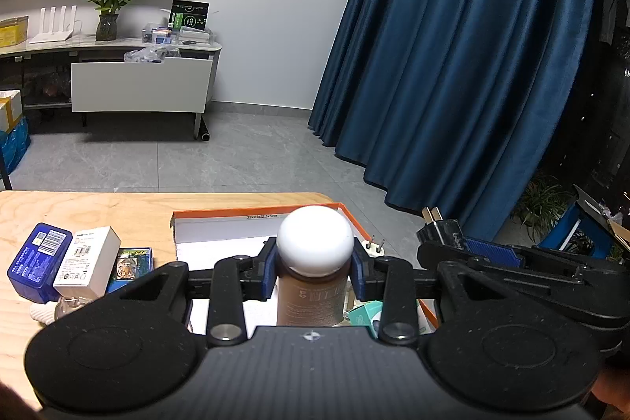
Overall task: Organize rigid objects
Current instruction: 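Carry the bronze bottle and black charger over the white box, then lower the bottle and charger into the white box and open both grippers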
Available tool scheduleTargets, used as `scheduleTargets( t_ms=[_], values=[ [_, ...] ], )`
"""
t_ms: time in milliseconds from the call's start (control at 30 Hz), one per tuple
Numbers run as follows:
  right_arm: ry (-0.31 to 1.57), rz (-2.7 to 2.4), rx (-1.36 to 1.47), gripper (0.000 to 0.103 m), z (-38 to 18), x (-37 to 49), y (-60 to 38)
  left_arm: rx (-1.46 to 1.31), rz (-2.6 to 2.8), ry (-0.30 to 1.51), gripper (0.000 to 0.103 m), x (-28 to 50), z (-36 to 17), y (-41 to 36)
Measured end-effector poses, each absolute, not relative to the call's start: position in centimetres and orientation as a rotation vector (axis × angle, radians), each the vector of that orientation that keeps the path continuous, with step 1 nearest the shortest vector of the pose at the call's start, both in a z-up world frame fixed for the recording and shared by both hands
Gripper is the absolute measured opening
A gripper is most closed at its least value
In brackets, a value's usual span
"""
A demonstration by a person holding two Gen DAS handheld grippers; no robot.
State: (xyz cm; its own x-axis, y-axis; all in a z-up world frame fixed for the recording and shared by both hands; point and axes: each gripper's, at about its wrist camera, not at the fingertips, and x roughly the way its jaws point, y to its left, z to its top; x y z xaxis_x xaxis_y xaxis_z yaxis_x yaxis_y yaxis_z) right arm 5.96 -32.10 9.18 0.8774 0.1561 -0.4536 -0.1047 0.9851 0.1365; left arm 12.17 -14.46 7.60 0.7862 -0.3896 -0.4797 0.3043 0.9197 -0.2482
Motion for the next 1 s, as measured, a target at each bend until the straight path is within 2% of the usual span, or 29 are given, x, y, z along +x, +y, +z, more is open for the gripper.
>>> scheduleTargets(
  t_ms=[500, 1000],
  values=[
    [0.493, 0.143, 0.090, 0.044, 9.1, 7.2, -31.7, -0.167, -0.371, 0.571, 0.036, 12.6, 7.0, -14.4],
    [0.574, 0.159, 0.076, 0.044, 7.6, 13.0, -31.7, -0.173, -0.368, 0.604, 0.036, 13.4, 6.3, -14.5]
  ],
)
